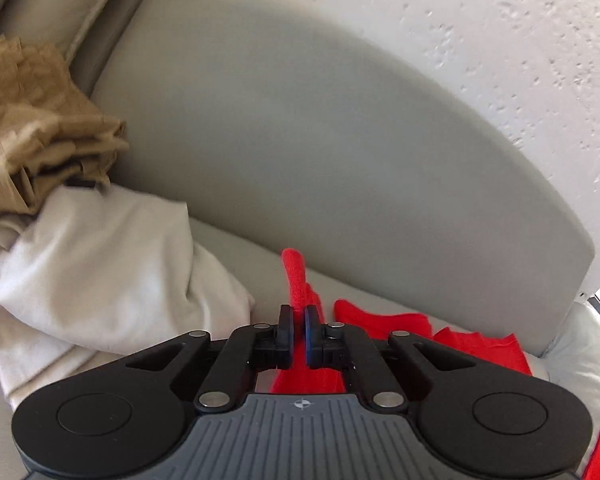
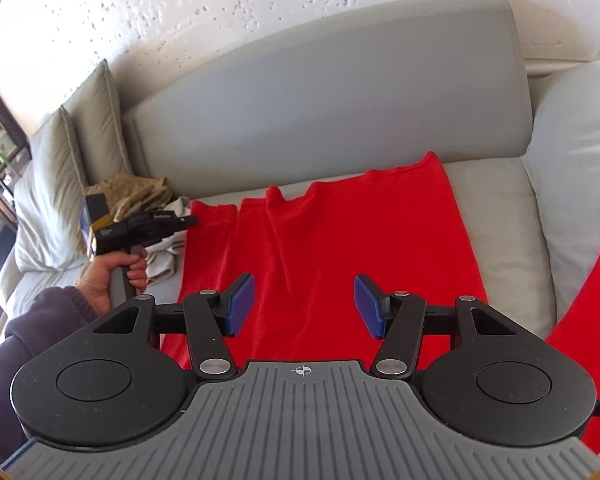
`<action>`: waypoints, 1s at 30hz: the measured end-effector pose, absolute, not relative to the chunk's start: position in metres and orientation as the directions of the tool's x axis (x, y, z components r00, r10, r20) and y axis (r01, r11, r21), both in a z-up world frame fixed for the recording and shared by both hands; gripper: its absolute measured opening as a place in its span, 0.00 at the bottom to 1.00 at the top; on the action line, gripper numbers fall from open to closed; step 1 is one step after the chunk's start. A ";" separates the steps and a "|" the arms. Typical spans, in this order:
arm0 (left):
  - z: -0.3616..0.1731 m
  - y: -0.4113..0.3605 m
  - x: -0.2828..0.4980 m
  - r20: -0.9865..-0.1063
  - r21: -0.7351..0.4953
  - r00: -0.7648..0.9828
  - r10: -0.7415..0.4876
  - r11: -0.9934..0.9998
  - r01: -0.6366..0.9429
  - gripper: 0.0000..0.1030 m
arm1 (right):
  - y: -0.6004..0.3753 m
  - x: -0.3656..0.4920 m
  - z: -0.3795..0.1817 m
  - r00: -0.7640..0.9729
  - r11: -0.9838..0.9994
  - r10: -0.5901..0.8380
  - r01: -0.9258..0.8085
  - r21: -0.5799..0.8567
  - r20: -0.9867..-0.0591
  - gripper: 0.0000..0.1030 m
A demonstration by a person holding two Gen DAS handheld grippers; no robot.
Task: Fold clothes
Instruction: 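Pull the collar edge with the left gripper toward the beige clothes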
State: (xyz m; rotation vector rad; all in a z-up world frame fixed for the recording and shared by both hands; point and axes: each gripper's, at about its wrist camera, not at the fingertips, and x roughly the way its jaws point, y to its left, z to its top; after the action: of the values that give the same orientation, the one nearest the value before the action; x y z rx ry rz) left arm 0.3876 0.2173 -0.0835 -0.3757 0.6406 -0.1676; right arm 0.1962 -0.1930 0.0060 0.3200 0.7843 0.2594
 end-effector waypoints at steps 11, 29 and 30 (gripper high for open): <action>0.055 0.309 0.277 -0.281 -0.300 0.960 -0.005 0.950 -0.083 0.02 | -0.157 0.162 0.050 0.695 0.876 0.450 -0.222 0.428 -0.561 0.57; -0.067 0.448 0.215 -0.355 -0.624 0.933 0.064 0.727 -0.287 0.02 | -0.053 0.183 0.007 0.518 0.819 0.570 -0.291 0.495 -0.638 0.57; -0.067 0.451 0.215 -0.312 -0.666 0.949 0.053 0.700 -0.258 0.02 | -0.053 0.184 0.008 0.528 0.824 0.562 -0.291 0.486 -0.637 0.57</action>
State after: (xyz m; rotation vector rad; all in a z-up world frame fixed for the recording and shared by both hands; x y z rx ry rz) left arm 0.2154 0.4513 -0.0672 -0.7791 0.2799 0.1755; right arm 0.1837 -0.0527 0.0079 0.3407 0.8769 0.5211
